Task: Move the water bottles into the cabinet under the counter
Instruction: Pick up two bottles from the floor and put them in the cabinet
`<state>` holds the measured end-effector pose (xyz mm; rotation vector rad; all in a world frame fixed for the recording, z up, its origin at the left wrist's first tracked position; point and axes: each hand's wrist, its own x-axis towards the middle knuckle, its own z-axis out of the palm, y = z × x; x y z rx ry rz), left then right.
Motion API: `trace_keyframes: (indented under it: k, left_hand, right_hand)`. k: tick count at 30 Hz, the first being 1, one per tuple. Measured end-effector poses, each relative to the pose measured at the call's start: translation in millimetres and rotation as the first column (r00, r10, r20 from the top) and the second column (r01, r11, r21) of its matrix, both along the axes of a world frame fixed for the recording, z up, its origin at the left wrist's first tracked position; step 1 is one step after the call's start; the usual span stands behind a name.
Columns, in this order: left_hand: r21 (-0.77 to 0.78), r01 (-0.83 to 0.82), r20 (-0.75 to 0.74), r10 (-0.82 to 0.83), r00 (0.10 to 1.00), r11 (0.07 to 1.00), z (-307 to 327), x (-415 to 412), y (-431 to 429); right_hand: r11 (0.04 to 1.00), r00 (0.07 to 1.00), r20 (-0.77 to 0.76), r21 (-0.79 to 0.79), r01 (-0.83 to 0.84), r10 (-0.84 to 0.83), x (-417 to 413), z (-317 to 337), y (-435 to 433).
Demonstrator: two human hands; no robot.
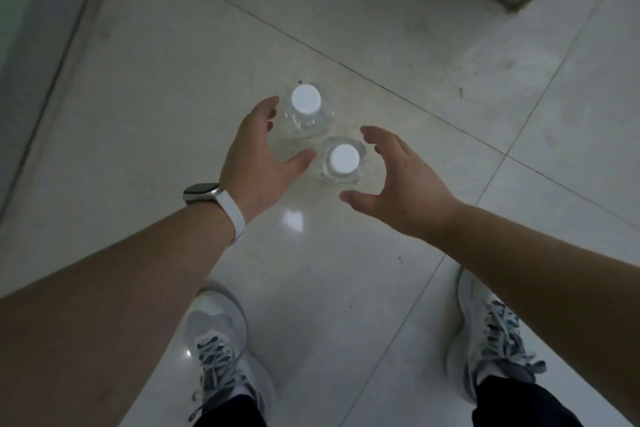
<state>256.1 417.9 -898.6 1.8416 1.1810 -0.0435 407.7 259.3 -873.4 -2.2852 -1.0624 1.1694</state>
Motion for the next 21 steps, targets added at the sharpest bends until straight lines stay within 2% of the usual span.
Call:
trace_keyframes:
  k: [6,12,17,21]
  left_hand:
    - [0.061,-0.002,0.107,-0.004,0.994,0.998,-20.2,14.8,7.9]
    - [0.071,-0.034,0.111,0.026,0.993,0.997,-12.2,25.2,15.2]
    - [0.077,-0.035,0.065,0.030,0.997,0.996,24.2,20.5,21.8]
    - [0.047,-0.020,0.036,0.019,0.999,0.999,77.1,13.0,23.1]
  right_hand:
    - [0.993,0.994,-0.082,0.086,0.076,-0.069,-7.9,-27.5,11.9]
    - [0.989,0.990,-0.082,0.085,0.125,-0.118,-4.4,-25.2,17.5]
    - [0.981,0.983,-0.072,0.080,0.177,-0.171,5.2,10.5,18.2]
    - [0.978,0.980,-0.056,0.075,0.193,-0.189,20.4,61.2,19.2]
